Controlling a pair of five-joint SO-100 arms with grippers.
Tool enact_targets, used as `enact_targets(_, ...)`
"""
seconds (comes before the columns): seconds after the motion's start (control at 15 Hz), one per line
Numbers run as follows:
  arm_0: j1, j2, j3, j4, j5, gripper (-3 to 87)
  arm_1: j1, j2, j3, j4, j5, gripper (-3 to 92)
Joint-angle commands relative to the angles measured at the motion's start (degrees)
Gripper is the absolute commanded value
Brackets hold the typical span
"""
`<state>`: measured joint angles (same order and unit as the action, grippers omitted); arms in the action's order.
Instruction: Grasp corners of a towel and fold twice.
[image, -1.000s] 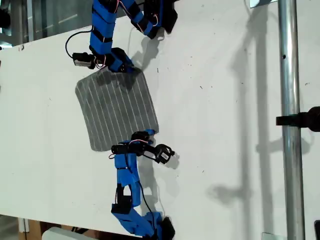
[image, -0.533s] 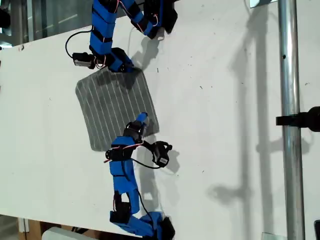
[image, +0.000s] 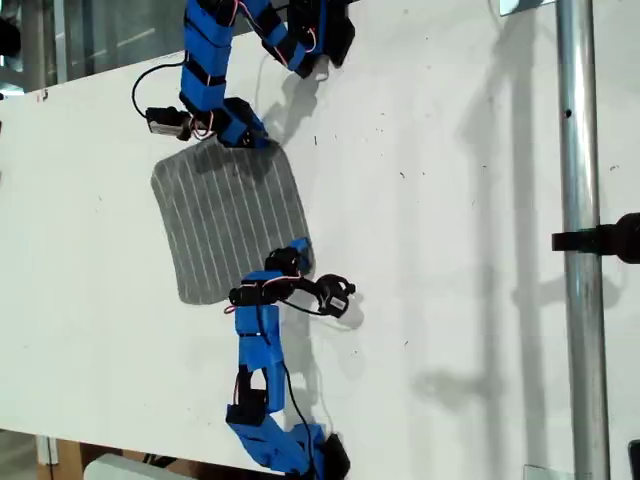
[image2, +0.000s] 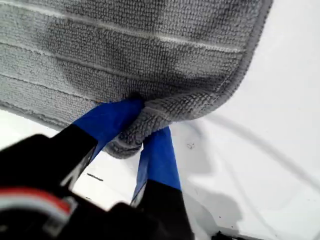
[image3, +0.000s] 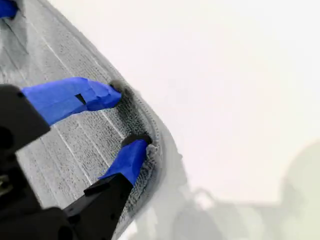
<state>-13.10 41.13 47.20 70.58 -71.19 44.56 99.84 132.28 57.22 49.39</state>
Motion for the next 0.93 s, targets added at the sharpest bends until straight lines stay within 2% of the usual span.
enact_targets(0.0, -0.44, 1.67, -1.49, 6.77, -0.62, 18.5, 0.00, 2.11, -2.46, 0.35, 0.97, -0.2)
enact_targets(0.27, 0.09, 1.67, -0.53, 12.92, -2.90, 19.2, -7.56, 7.03, -2.46, 2.29, 6.59, -0.2)
enact_targets(0.53, 0.62, 2.29, -0.18, 14.68, -4.22, 19.1, -18.37, 8.96, -2.64, 0.18, 14.85, -0.2)
enact_targets(0.87, 1.93, 6.42, -0.26, 19.42, -5.89, 19.7, -18.72, 7.65, -2.46, -1.85, 15.21, -0.2)
